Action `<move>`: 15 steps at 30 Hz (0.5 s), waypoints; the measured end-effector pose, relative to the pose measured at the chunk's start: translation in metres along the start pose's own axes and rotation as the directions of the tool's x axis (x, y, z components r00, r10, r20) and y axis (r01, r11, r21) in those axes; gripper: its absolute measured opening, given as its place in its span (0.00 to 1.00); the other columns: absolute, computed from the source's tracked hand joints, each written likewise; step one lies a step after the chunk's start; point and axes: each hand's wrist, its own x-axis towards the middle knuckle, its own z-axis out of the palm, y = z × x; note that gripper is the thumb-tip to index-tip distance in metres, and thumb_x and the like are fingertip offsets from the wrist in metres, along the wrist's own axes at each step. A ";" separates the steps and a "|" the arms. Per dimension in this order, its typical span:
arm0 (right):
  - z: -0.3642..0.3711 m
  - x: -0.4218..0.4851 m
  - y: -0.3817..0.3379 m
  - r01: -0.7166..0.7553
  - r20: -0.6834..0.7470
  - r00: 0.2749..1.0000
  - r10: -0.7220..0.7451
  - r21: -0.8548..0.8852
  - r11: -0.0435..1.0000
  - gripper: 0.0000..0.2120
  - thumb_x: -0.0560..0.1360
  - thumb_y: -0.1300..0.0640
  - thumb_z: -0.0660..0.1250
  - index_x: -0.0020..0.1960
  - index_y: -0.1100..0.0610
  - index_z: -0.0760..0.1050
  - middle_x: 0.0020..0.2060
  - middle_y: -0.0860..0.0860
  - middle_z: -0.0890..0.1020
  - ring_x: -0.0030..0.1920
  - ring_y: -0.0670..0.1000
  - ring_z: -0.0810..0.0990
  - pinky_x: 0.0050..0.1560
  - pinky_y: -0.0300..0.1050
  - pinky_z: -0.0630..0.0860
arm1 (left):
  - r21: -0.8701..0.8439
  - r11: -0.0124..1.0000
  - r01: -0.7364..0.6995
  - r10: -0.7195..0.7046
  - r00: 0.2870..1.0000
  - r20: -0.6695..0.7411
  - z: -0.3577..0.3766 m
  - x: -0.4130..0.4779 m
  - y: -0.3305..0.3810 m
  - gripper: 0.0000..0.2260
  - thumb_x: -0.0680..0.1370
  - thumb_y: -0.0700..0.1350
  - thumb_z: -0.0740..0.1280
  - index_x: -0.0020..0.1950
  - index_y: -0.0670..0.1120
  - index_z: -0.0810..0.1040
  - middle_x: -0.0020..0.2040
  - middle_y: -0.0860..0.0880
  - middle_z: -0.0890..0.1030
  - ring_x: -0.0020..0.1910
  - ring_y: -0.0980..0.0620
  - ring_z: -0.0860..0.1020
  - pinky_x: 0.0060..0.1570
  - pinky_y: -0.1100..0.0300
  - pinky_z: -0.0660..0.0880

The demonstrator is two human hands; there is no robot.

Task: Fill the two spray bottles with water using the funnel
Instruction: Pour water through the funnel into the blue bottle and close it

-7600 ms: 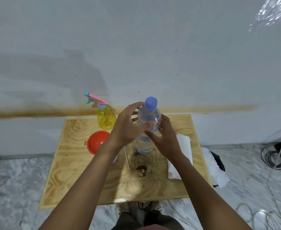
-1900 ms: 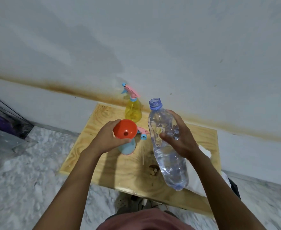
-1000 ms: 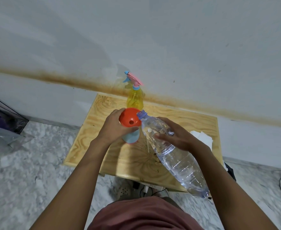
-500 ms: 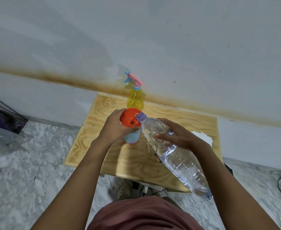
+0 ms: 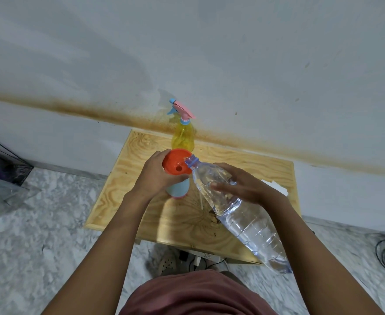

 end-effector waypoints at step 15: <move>-0.001 -0.001 0.003 -0.001 0.006 1.000 0.001 0.021 1.000 0.30 0.70 0.34 0.69 0.70 0.39 0.69 0.58 0.41 0.81 0.52 0.50 0.84 0.57 0.53 0.80 | 0.006 1.000 -0.010 0.010 1.000 -0.009 -0.001 -0.002 0.003 0.39 0.64 0.53 0.82 0.71 0.46 0.72 0.57 0.51 0.75 0.56 0.51 0.75 0.54 0.60 0.73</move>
